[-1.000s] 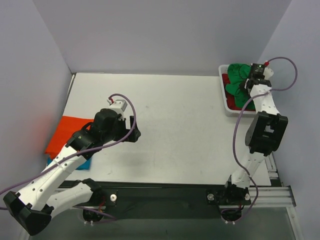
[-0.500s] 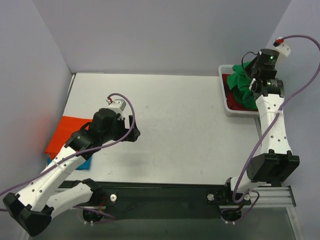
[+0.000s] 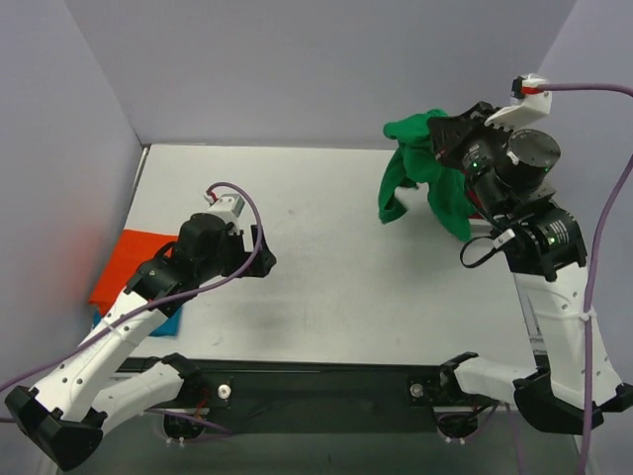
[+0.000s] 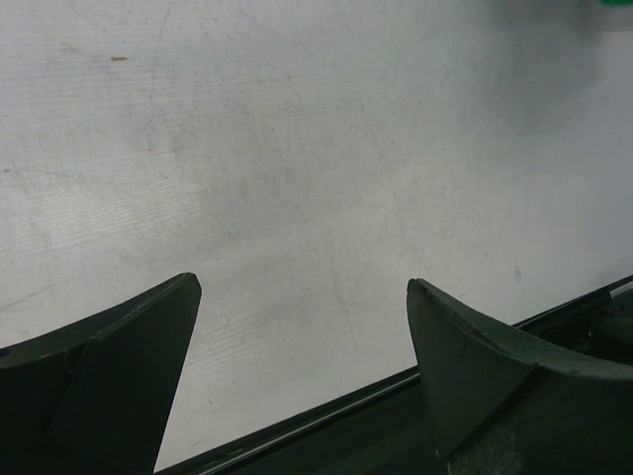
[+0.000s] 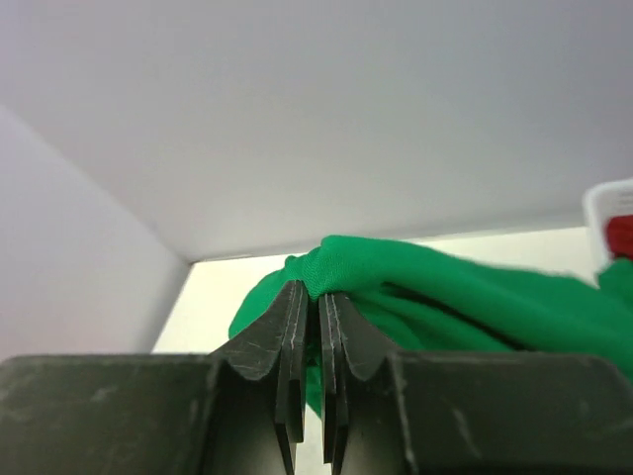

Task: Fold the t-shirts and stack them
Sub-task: Move the tshirt to the center of the board

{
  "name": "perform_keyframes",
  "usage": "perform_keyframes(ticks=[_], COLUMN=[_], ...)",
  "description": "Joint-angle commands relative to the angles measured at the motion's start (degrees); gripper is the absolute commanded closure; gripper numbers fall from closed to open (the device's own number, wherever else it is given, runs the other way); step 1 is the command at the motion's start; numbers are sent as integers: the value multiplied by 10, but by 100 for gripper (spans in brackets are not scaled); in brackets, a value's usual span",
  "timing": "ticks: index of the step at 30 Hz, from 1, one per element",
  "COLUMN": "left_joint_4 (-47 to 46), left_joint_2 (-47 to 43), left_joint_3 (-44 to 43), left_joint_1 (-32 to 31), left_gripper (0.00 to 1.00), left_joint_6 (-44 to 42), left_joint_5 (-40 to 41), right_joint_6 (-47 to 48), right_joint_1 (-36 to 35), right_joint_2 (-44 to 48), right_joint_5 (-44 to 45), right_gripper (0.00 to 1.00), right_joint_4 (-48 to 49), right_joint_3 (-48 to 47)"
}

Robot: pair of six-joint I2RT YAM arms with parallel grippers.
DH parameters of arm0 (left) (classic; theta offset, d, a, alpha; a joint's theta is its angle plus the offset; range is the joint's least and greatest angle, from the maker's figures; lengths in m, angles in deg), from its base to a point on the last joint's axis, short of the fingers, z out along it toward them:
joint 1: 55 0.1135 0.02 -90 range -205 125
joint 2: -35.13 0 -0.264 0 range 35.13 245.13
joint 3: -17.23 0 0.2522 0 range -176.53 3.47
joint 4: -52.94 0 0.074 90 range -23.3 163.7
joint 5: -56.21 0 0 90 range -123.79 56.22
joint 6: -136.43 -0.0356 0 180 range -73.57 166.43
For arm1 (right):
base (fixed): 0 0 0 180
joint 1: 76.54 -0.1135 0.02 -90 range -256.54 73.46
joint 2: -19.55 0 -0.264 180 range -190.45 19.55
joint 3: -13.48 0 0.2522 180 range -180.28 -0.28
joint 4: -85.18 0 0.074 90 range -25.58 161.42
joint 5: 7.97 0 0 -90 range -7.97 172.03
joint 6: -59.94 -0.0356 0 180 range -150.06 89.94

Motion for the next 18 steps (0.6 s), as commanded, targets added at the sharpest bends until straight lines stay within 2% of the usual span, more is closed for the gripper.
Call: perform_keyframes(ticks=[1,7,10,13,14,16,17,18], left_joint_4=[-30,-49,-67,-84,-92,-132,-146,-169], left_joint_2=[-14,-14,-8,12,18,33,39,53], left_joint_3=[2,26,49,74,83,100,120,128], left_joint_1=[6,6,6,6,6,6,6,4], left_gripper=[3,3,3,3,3,3,3,3], left_joint_6=[13,32,48,70,78,96,103,115], left_joint_5=[-4,-9,-5,-12,-14,-26,-42,-47], right_joint_6=[9,7,-10,-61,-72,-87,-89,-87], right_joint_1=[-62,-91,-77,-24,10,37,45,61], right_joint_2=[19,-7,-5,-6,-14,-34,-56,-67], right_joint_5=[0,14,24,-7,-54,-82,-92,-104], right_gripper=[99,97,94,90,82,71,49,42], right_joint_4=[62,60,63,74,84,84,77,70], right_joint_3=[-11,9,70,149,170,204,211,215])
